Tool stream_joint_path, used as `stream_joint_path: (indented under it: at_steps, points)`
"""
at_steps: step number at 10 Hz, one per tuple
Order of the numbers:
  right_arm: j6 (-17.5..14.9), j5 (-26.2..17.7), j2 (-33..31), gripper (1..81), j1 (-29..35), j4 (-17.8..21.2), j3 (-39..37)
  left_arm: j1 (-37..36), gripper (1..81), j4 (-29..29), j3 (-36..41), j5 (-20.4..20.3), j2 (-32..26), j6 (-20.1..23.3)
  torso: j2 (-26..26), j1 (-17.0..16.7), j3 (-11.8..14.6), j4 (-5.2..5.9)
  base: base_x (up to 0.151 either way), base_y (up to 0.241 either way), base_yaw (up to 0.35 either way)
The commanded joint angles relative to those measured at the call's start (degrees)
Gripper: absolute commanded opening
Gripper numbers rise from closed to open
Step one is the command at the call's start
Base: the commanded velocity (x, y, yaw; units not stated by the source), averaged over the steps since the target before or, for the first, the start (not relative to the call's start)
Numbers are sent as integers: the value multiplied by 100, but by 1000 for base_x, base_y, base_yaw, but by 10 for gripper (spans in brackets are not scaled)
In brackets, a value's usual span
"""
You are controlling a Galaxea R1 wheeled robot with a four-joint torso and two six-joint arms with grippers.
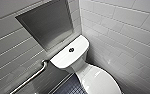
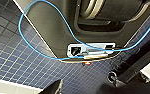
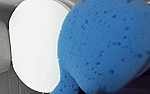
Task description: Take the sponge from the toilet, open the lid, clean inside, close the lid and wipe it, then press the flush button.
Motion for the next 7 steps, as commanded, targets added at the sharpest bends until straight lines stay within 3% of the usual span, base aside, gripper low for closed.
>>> stream_joint_path:
  at_steps: [1, 4, 7]
  points:
    - [-16, -1195, -514, 10, 1441, -613, 1075, 174, 811, 14, -22, 546, -97, 26, 0, 0, 0, 0, 0, 0, 0]
    - [-7, -2344, 46, 10, 2539, -605, 621, 165, 811, 14, -22, 546, -88, 26, 0, 0, 0, 0, 0, 0, 0]
    - [-7, -3716, 1188, 10, 3638, -639, -538, 165, 811, 14, -22, 546, -105, 17, 0, 2, 0, 0, 0, 0, 0]
